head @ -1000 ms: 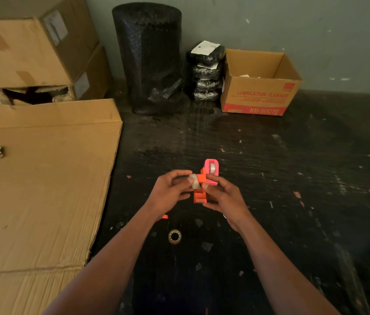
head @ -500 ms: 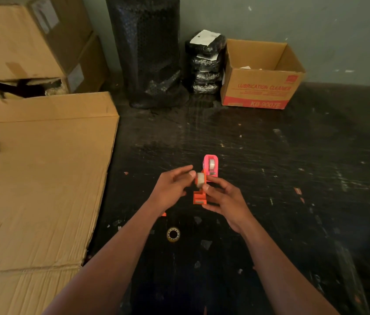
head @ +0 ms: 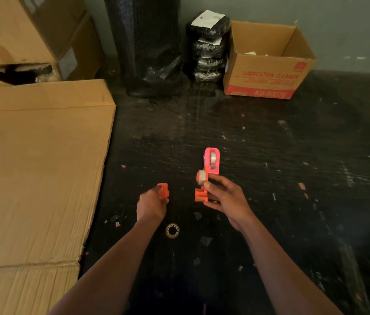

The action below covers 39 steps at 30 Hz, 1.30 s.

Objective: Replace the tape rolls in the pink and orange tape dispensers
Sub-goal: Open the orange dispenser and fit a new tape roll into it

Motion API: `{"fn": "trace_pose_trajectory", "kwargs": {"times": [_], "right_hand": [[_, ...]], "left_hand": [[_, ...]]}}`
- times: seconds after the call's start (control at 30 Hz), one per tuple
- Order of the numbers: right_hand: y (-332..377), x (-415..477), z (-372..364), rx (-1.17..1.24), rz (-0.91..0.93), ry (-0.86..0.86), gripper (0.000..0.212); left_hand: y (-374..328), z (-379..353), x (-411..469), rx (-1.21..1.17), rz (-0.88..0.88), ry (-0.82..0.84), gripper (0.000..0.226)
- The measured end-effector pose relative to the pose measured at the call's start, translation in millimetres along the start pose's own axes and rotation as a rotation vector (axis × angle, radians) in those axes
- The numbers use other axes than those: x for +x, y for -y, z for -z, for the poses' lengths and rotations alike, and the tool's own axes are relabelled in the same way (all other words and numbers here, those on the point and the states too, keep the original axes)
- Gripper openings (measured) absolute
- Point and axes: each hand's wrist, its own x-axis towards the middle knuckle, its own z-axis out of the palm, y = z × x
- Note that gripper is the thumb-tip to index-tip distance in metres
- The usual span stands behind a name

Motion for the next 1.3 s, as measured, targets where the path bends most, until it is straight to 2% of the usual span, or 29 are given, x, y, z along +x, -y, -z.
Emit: {"fn": "trace_pose_trajectory", "kwargs": {"times": [0.13, 0.3, 0.4, 0.6, 1.3], "right_hand": [[0.8, 0.8, 0.0, -0.007, -0.003, 0.004, 0.036], [1.3, -0.4, -0.8, -0.011, 0.016, 0.017, 0.036], [2.9, -1.3, -0.8, -0.007, 0.037, 0.029, 0.036], [7.4, -4.3, -3.2, -0.006, 0.077, 0.056, 0.038], [2.0, 2.1, -5.5, 0.066, 0.06, 0.069, 0.038]], "left_hand": [[-3.1, -1.6, 0.9, -0.162, -0.045, 0.057, 0.052], [-29.1, 18.4, -8.3, -0.81, -0.021, 0.276, 0.059], [-40.9, 31.8, -15.5, -0.997, -0.088, 0.388, 0.059], [-49.8, 41.5, -26.5, -1.022, -0.176, 0.479, 0.058], [-56.4, 57.2, -26.7, -0.97, -0.128, 0.544, 0.051]]}}
